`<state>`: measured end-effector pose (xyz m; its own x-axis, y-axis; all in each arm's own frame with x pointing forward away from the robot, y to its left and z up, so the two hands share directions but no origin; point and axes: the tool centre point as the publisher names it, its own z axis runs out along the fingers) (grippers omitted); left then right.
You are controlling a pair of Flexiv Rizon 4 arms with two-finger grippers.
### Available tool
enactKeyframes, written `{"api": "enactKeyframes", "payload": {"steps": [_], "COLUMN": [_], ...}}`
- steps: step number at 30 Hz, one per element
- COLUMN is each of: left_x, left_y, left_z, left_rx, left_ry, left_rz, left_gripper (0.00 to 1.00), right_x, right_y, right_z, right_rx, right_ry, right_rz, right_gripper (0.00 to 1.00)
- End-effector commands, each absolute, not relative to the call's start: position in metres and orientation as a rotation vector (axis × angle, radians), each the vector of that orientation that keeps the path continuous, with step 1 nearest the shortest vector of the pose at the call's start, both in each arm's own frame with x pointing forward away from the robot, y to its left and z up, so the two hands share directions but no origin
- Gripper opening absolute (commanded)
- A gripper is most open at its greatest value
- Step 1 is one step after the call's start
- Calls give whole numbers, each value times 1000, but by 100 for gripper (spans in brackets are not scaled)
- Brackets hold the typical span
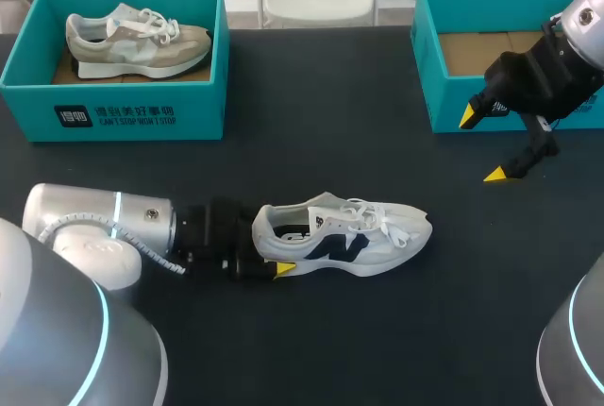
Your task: Take the shoe out of the shoebox, open the shoe tongue, remove and reinsert the insole, then place the shoe into the shoebox
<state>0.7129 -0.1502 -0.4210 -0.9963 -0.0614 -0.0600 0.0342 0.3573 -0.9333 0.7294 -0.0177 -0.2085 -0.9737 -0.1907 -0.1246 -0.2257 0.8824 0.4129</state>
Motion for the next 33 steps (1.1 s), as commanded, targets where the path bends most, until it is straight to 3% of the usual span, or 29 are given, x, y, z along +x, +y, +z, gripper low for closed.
{"api": "enactKeyframes", "payload": {"steps": [1, 6, 12, 30, 33], "left_x": [715, 715, 715, 715, 715], "left_y": [-153, -153, -153, -153, -153], "left_z": [-425, -425, -425, -425, -425], "left_rx": [-24, -24, -24, -24, -24], "left_ry": [2519, 2519, 2519, 2519, 2519], "left_rz": [-1733, -1733, -1733, -1733, -1733], "left_gripper": [0, 0, 0, 0, 0], "right_x": [730, 740, 739, 741, 761], "right_y": [-17, 25, 78, 82, 92], "right_z": [-210, -226, -247, -249, -250], "right_rx": [-328, -41, 647, 680, 858], "right_ry": [2971, 2979, 2745, 2721, 2718], "right_rz": [662, 709, 731, 743, 746], "right_gripper": [100, 100, 100, 100, 100]}}
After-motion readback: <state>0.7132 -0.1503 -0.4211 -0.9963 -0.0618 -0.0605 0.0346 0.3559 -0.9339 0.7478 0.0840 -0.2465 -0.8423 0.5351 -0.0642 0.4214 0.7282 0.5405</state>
